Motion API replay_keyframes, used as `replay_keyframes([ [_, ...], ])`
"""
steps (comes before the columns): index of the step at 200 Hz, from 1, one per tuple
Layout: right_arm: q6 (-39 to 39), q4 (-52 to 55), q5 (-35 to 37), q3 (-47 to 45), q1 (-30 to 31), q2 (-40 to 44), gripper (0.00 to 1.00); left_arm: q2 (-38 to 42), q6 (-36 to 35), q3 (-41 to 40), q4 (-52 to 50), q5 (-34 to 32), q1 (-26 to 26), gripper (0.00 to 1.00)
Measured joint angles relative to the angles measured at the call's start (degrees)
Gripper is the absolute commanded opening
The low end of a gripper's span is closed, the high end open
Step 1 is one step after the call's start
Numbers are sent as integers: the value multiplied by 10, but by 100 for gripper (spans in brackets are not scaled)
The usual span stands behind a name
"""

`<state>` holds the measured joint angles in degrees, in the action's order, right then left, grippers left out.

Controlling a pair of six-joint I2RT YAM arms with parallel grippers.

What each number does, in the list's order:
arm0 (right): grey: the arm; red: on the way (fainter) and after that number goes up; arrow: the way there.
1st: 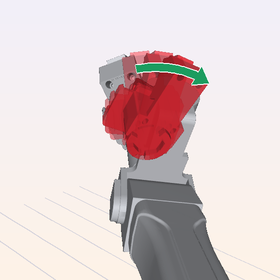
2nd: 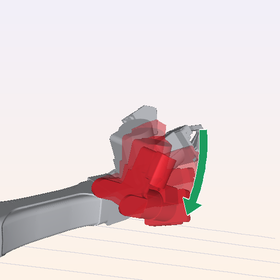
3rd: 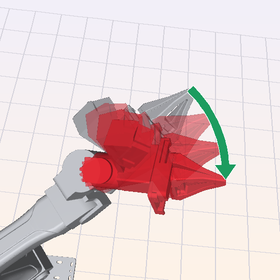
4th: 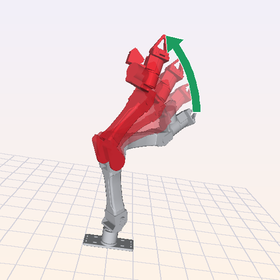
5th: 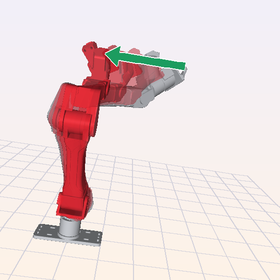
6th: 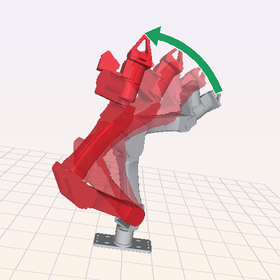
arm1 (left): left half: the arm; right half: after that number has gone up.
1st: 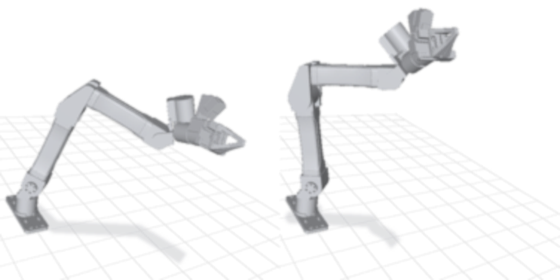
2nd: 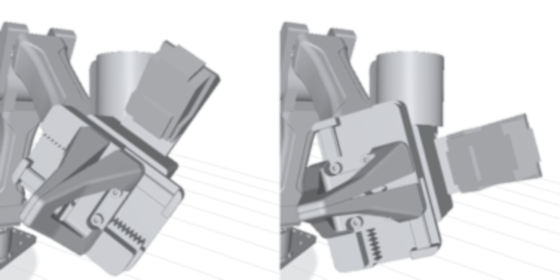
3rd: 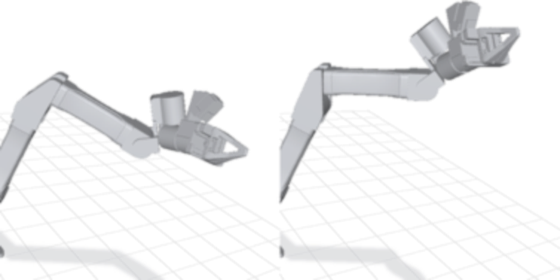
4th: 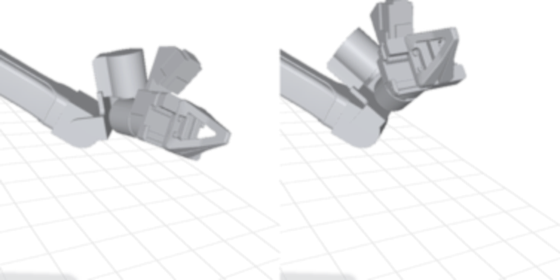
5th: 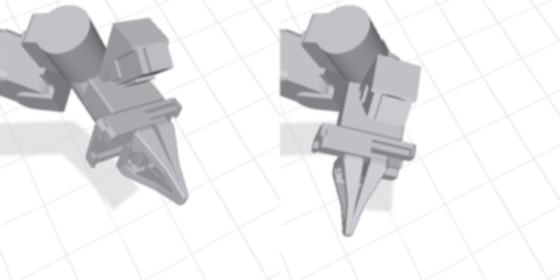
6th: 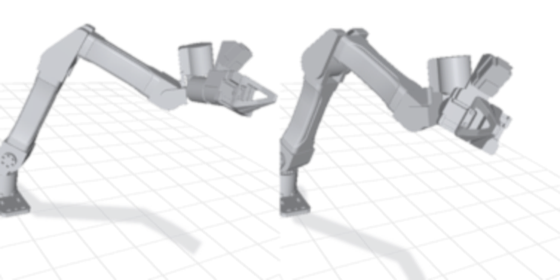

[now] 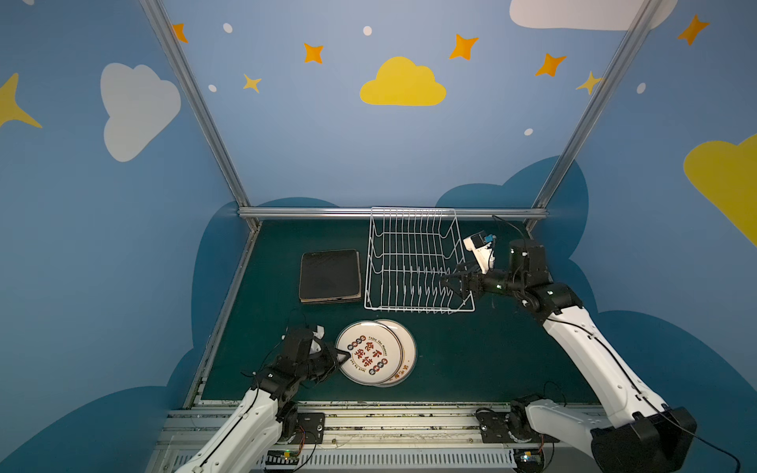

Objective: Unload the plates from the dish rack
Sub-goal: Place the plate among the plates.

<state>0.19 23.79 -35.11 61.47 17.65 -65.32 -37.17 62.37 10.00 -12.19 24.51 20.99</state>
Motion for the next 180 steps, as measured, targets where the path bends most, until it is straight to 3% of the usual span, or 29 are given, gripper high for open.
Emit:
replay_keyframes([
  [51,0,0,2,0,0,-4,88,-35,-2,10,22,-1,12,40],
  [76,0,0,2,0,0,-8,88,-41,-3,20,25,-1,13,61],
  [104,0,-1,2,0,0,-11,88,-52,-7,30,27,-1,15,75],
  [136,0,-2,2,0,1,-13,88,-66,-11,37,27,-1,16,88],
  [180,0,-4,2,0,1,-16,88,-74,-32,75,5,-2,17,98],
])
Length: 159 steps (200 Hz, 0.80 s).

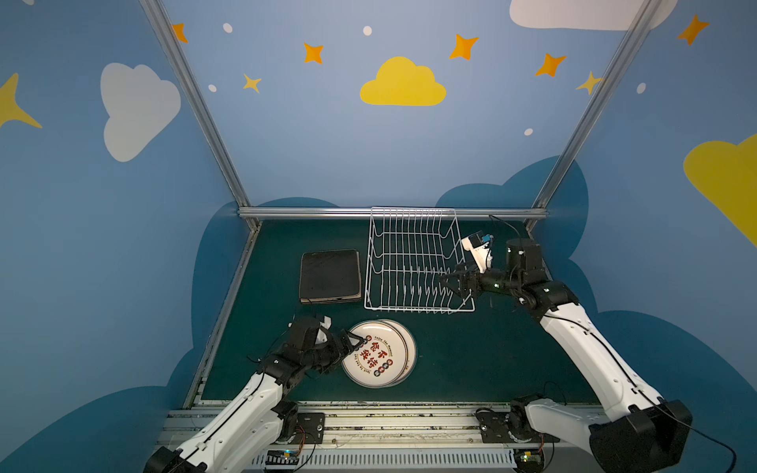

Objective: Unload the plates from the dish rack
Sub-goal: Place the plate among the plates, then move a plate among the plates.

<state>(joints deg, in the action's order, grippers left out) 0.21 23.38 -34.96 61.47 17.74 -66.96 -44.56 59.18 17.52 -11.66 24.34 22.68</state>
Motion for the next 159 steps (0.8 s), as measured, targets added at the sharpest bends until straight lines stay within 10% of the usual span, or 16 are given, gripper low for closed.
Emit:
replay_keyframes([
  [159,0,0,3,0,0,-8,88,-93,-57,71,-52,16,7,96],
])
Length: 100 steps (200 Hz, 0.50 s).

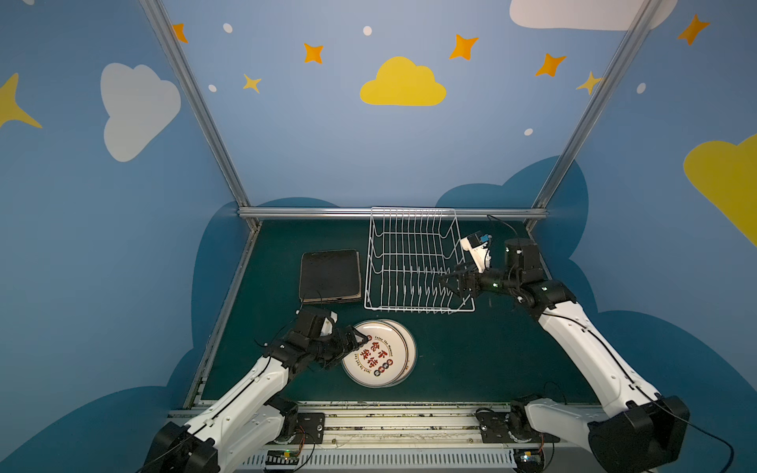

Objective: Unload the plates from the dish rack
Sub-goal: Move a plate among the plates.

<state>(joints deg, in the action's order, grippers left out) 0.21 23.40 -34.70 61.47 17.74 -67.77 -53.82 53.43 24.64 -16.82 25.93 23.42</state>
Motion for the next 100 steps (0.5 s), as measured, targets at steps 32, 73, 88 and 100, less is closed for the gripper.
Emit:
replay_keyframes([
  [32,0,0,1,0,0,0,88,-20,-19,41,-27,-1,3,98],
  [73,0,0,1,0,0,-2,88,-23,-44,63,-67,-7,5,99],
  [88,0,0,1,0,0,-2,88,-22,-44,56,-68,-7,5,100],
  [100,0,0,2,0,0,-2,88,-22,-42,46,-65,-7,5,100],
])
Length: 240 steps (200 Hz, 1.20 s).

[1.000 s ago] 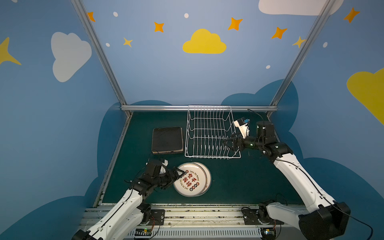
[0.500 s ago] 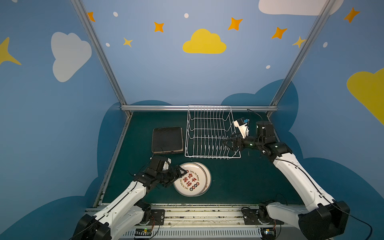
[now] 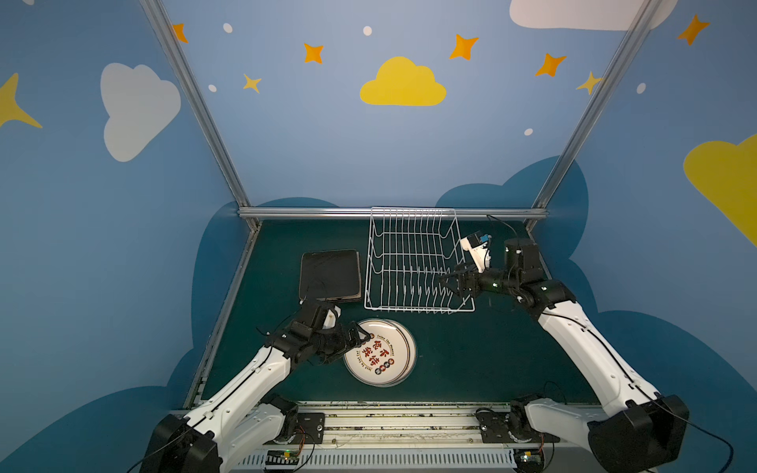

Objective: Unload the plates from the dish rack
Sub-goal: Move a plate among the plates.

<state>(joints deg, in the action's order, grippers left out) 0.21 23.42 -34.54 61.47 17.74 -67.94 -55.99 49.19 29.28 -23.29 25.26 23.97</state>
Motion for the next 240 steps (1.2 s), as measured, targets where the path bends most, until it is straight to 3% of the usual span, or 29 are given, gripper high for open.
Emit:
replay_keyframes([
  [81,0,0,0,0,0,0,88,-37,7,-16,30,2,10,100],
  [240,0,0,4,0,0,0,88,-161,-35,106,-69,-46,56,100],
])
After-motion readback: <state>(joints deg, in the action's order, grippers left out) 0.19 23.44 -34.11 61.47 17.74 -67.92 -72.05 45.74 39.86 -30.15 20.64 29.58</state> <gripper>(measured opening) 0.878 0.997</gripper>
